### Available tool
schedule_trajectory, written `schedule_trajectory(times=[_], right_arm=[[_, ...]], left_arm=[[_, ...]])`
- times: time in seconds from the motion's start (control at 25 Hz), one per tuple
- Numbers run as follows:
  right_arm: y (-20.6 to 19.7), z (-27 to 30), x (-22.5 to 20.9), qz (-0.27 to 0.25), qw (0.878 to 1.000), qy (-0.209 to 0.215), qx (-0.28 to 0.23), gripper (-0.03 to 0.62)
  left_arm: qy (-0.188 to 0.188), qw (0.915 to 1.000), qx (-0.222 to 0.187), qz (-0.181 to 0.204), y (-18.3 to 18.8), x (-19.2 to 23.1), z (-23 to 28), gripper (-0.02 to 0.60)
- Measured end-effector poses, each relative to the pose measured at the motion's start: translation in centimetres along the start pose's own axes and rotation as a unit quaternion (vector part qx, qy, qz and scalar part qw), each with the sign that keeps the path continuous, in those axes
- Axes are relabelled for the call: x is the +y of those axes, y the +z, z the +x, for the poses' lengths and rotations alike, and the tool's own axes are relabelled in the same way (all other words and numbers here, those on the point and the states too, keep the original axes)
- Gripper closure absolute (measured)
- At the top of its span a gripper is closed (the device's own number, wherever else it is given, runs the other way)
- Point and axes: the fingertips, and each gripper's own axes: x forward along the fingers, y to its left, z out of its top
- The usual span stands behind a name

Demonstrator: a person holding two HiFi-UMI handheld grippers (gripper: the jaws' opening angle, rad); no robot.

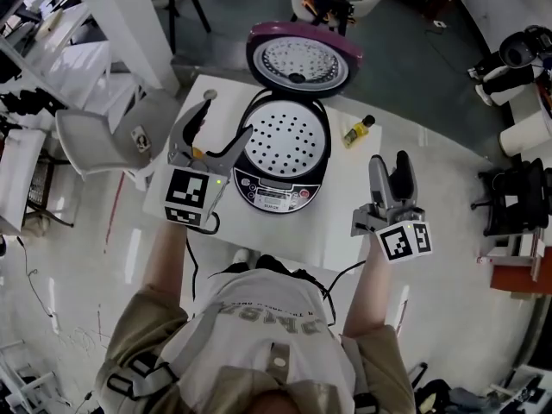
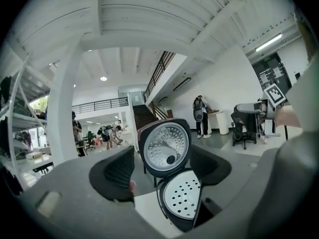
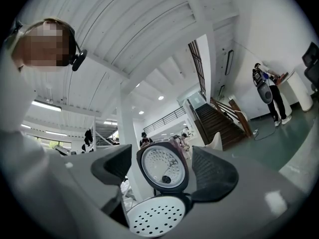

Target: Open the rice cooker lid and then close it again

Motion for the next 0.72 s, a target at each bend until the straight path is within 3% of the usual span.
schedule_trajectory(times=[0.2, 0.52, 0.72], right_arm=[[1.2, 3.1, -1.0, -0.040, 0.997, 0.053, 0.033, 0.230], [2.4, 8.8, -1.5, -0.126, 0.981, 0.124, 0.078, 0.229], [2.2, 12.5, -0.8, -0.197, 0.960, 0.162, 0.113, 0.229]], left_arm=[[0.002, 0.9986, 0.011, 0.052, 1.6, 0.3, 2.5, 0.222], [0.000, 0.9905, 0.036, 0.133, 3.8, 2.2, 6.1, 0.222], [-0.028, 0.9847, 0.053, 0.164, 4.5, 3.7, 8.4, 0.222]])
